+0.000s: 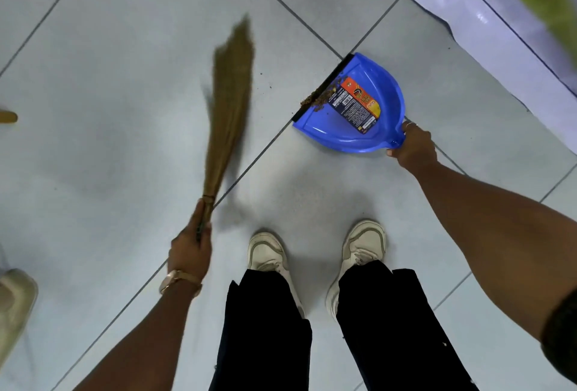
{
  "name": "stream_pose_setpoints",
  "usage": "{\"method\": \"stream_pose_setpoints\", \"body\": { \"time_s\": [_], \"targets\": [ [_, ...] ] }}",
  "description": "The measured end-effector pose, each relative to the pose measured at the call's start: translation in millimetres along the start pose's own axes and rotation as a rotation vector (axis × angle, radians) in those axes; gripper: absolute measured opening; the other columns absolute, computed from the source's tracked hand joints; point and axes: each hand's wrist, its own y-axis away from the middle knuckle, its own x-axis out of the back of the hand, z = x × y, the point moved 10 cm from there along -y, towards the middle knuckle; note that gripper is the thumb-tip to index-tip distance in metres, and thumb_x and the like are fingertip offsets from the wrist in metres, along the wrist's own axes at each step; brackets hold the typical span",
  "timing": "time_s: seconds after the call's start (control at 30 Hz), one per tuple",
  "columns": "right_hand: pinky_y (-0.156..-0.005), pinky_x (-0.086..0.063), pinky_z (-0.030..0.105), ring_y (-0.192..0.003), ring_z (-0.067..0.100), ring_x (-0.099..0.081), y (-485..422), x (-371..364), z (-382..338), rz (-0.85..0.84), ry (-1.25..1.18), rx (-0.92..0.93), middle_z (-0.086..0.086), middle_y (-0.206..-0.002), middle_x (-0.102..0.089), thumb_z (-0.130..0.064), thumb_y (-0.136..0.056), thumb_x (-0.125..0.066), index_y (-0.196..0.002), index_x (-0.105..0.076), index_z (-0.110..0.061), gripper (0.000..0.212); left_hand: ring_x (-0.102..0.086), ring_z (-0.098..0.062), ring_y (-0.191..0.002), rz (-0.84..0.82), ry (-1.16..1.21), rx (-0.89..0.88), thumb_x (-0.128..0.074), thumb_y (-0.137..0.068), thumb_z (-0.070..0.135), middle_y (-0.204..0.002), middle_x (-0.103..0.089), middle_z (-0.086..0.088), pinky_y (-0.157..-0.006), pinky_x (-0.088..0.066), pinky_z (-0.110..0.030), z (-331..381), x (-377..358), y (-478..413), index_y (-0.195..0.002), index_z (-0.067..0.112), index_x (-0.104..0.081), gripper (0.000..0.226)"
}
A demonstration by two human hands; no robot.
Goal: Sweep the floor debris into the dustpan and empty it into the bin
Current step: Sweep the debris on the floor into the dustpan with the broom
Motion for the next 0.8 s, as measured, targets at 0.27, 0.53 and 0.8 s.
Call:
{"method": "stream_pose_setpoints", "body": {
  "time_s": [0.27, 0.53, 0.8],
  "targets": [
    [-0.100, -0.047, 0.051, -0.116, 0.045, -0.056, -0.1, -5.7, 3.0, -0.002, 0.076, 0.006, 0.024, -0.125, -0.061, -0.004, -0.079, -0.074, -0.125, -0.050, 0.001, 0.051, -0.061, -0.026, -0.068, -0.199, -0.007, -0.255, -0.038, -0.097, 0.039, -0.081, -0.063, -0.005, -0.056, -0.045, -0.033, 62.8, -51.2, 27.6, -0.144, 0.053, -0.018, 0.053],
    [-0.097, -0.046, 0.044, -0.116, 0.042, -0.056, 20.3, -7.5, 8.3, 0.000, 0.017, -0.076, 0.025, -0.124, -0.059, -0.005, -0.085, -0.067, -0.121, -0.049, 0.002, 0.041, -0.063, -0.022, -0.066, -0.087, 0.054, -0.419, -0.043, -0.093, 0.039, -0.082, -0.069, -0.006, -0.057, -0.052, -0.035, 77.1, 17.5, 47.8, -0.144, 0.046, -0.032, 0.053],
    [-0.095, -0.048, 0.046, -0.111, 0.044, -0.058, 41.5, -7.4, 46.8, -0.016, -0.020, -0.146, 0.025, -0.119, -0.062, -0.005, -0.084, -0.068, -0.120, -0.049, 0.002, 0.041, -0.065, -0.038, -0.075, 0.125, 0.180, -0.323, -0.044, -0.091, 0.041, -0.081, -0.069, -0.020, -0.075, -0.051, -0.040, 96.4, 57.6, -53.4, -0.142, 0.040, -0.040, 0.051]
  ]
}}
